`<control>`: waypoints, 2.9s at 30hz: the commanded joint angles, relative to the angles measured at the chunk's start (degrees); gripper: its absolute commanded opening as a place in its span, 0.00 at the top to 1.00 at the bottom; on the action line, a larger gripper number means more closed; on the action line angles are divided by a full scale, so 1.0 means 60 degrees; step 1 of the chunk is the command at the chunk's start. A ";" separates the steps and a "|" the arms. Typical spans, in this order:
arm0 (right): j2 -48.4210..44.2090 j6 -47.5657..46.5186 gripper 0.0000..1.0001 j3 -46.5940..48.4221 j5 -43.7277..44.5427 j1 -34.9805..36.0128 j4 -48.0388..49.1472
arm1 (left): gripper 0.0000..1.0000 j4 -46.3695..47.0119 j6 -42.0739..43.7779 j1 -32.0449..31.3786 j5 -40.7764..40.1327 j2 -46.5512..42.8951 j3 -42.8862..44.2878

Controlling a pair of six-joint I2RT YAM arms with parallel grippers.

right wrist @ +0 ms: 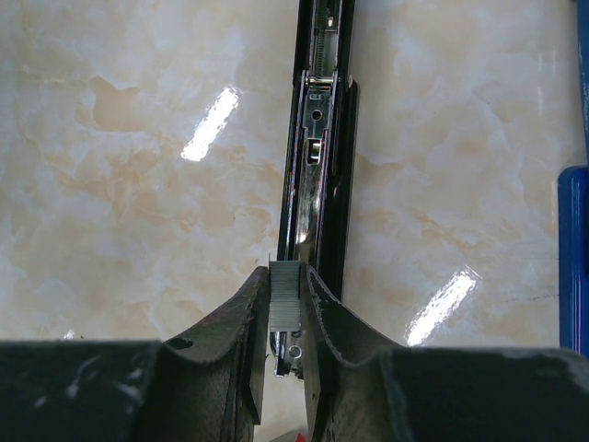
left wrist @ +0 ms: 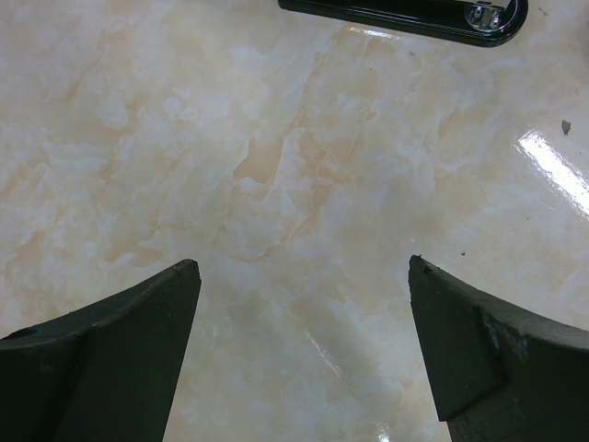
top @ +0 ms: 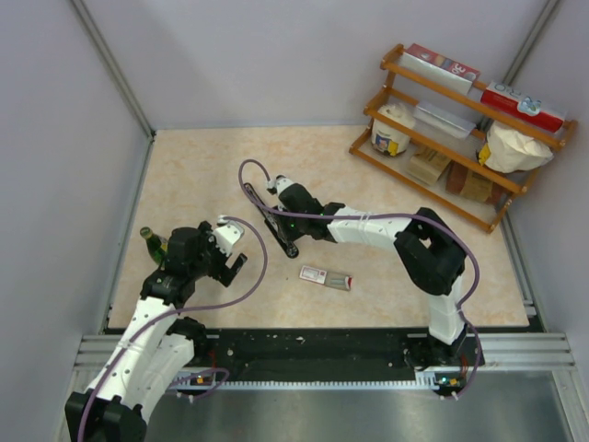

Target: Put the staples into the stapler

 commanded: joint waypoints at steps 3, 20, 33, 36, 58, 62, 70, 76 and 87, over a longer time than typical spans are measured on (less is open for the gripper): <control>-0.0049 0.0166 0.82 -0.0006 0.0018 -0.0125 0.0352 | 0.01 0.0378 0.0054 0.0057 0.0131 -0.0041 -0.0054; 0.0038 -0.0083 0.82 0.0067 0.0003 -0.0213 0.0250 | 0.01 0.0363 0.0054 0.0057 0.0146 -0.0040 -0.0040; 0.0229 -0.0581 0.82 0.0375 0.0544 0.0080 -0.0043 | 0.01 0.0348 0.0069 0.0057 0.0160 -0.0055 -0.0054; 0.0244 -0.0595 0.82 0.0389 0.0603 0.0095 -0.0058 | 0.01 0.0348 0.0069 0.0057 0.0204 -0.0055 -0.0054; 0.0244 -0.0874 0.76 0.0477 0.1058 0.0256 -0.0102 | 0.01 0.0348 0.0069 0.0057 0.0190 -0.0055 -0.0054; 0.0229 -0.0874 0.72 0.0521 0.1028 0.0256 -0.0116 | 0.01 0.0348 0.0054 0.0057 0.0190 -0.0026 -0.0054; -0.0428 -0.1589 0.61 0.0813 0.0605 0.0256 -0.0233 | 0.01 0.0363 0.0127 0.0057 0.0204 -0.0026 -0.0054; -0.1805 -0.2951 0.50 0.0947 -0.0593 -0.0445 -0.0657 | 0.01 0.0028 0.0141 0.0057 0.0407 0.0281 0.0603; -0.3404 -0.5180 0.49 -0.1762 -0.1579 -0.3229 -0.0907 | 0.01 -0.0079 -0.0368 0.0013 0.2327 0.4026 0.4440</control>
